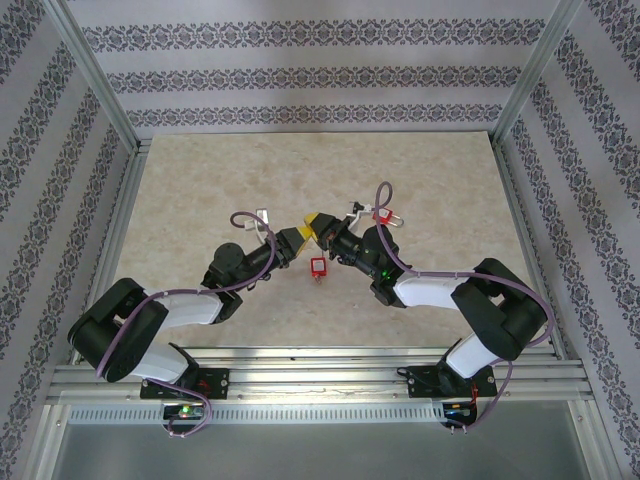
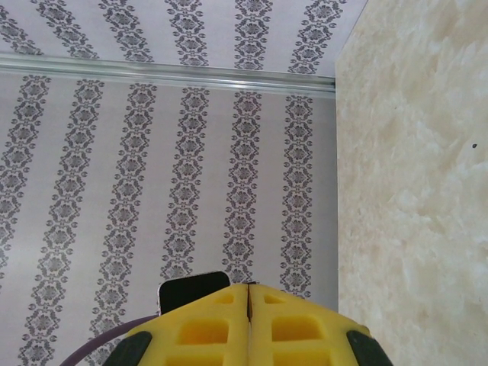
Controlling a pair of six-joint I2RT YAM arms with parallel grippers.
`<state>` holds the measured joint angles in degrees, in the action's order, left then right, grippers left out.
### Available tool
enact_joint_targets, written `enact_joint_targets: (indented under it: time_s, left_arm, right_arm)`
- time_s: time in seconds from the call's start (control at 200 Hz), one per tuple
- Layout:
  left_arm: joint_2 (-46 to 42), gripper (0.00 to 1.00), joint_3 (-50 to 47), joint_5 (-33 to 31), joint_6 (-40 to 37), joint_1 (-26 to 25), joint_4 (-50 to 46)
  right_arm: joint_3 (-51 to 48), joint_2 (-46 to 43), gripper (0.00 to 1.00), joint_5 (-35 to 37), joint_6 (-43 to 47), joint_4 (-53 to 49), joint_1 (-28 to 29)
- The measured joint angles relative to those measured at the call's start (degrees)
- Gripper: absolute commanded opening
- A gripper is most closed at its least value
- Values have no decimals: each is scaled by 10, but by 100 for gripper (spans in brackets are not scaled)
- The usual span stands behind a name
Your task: Unlock with the key
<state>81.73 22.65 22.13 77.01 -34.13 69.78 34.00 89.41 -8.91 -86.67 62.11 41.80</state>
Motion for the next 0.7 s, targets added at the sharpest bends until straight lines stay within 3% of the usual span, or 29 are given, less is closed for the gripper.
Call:
enact_joint_targets:
  time_s: [0.345,0.465,0.595,0.699]
  left_arm:
    - [-6,0,-14,3,0,-1,2]
    - [-16,0,-14,15,-13,0,-7]
    - [-53,0,-9,62,-62,14,-70]
    - [-80,0,23,127,-132,28,-165]
  right_arm:
    - [-10,0,0,1,0,-1,4]
    - [-19,-13,48,-4,3,-7,-2]
    - [-42,-84,67,-19,32,-87,-63]
    - [-18,-191,78,-20,125,-284,-118]
